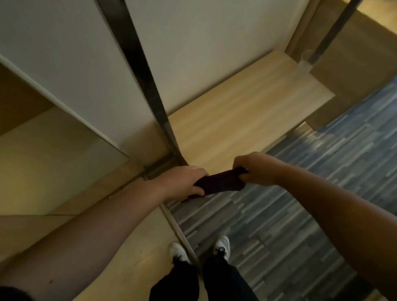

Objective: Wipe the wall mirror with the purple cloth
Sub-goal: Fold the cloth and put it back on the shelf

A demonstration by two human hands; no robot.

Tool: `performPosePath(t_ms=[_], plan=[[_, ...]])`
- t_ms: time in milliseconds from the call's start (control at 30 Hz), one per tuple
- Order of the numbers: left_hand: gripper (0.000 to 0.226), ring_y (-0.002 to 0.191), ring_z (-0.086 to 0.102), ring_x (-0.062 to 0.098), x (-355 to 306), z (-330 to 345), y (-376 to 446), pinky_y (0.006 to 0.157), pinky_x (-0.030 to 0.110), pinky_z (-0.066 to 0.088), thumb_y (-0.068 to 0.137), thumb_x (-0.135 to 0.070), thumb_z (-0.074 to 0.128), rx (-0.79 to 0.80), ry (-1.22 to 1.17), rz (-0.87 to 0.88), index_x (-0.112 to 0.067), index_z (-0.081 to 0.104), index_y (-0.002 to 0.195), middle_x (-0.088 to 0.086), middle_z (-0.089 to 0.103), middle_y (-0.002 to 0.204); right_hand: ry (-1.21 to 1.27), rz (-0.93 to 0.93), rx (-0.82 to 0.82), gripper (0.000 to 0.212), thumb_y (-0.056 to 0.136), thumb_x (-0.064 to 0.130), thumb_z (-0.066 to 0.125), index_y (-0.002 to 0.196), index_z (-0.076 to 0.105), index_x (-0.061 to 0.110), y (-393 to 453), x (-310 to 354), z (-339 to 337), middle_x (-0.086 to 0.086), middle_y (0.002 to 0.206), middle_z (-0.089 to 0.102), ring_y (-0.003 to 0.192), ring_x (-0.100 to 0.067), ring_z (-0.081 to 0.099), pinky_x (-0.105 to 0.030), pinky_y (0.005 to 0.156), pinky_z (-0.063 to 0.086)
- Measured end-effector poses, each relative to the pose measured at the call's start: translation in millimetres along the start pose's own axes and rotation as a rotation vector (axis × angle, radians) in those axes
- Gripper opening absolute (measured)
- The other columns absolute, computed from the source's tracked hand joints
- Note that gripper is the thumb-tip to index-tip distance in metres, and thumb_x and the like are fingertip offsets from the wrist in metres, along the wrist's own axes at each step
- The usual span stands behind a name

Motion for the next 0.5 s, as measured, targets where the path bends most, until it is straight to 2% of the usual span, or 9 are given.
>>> performPosePath(t_ms=[100, 167, 300, 433, 500], plan=[[0.032, 0.105, 0.055, 0.012, 24, 30, 38, 0.087, 0.035, 0.05, 0.097, -0.033, 0.062, 0.071, 0.0, 0.008, -0.028, 0.055, 0.128, -0.007, 0.057, 0.116, 0.005, 0.031, 0.028, 0.016, 0.091, 0.023, 0.059, 0.107, 0.057, 0.024, 41, -27, 26, 0.002, 0.09, 0.061, 0.081, -0.017, 0.06, -0.038, 0.074, 0.056], [0.027, 0.104, 0.056, 0.013, 45, 47, 64, 0.086, 0.035, 0.05, 0.097, -0.028, 0.061, 0.07, -0.009, 0.009, -0.026, 0.058, 0.124, -0.006, 0.058, 0.115, 0.018, 0.046, 0.027, 0.013, 0.091, 0.024, 0.059, 0.103, 0.055, 0.024, 70, -44, 45, 0.002, 0.09, 0.061, 0.079, -0.017, 0.06, -0.037, 0.071, 0.055], [0.017, 0.099, 0.056, 0.018, 91, 50, 118, 0.08, 0.034, 0.05, 0.098, -0.02, 0.059, -0.136, 0.062, -0.025, -0.018, 0.061, 0.114, 0.0, 0.058, 0.108, -0.001, 0.05, 0.006, 0.012, 0.092, 0.029, 0.06, 0.099, 0.051, 0.023, 130, -72, 66, 0.004, 0.085, 0.057, 0.076, -0.017, 0.058, -0.037, 0.072, 0.056], [0.011, 0.091, 0.053, 0.022, 118, 48, 175, 0.07, 0.031, 0.042, 0.097, -0.015, 0.058, -0.249, 0.247, -0.042, -0.012, 0.058, 0.108, 0.006, 0.055, 0.102, -0.098, 0.026, -0.15, 0.013, 0.093, 0.026, 0.057, 0.104, 0.052, 0.019, 184, -98, 52, 0.003, 0.092, 0.055, 0.079, -0.016, 0.055, -0.036, 0.075, 0.054], [0.017, 0.089, 0.053, 0.024, 130, 43, 196, 0.068, 0.03, 0.039, 0.094, -0.012, 0.061, -0.344, 0.346, -0.063, -0.011, 0.057, 0.11, 0.008, 0.055, 0.102, -0.225, -0.018, -0.321, 0.014, 0.093, 0.02, 0.054, 0.107, 0.053, 0.016, 200, -104, 44, 0.003, 0.096, 0.053, 0.083, -0.017, 0.053, -0.034, 0.079, 0.05]])
Point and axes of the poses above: each hand's wrist, its own y-axis towards the middle knuckle, its own z-axis out of the palm, x = y × z, the point moved 10 cm from there along y, towards the middle knuckle
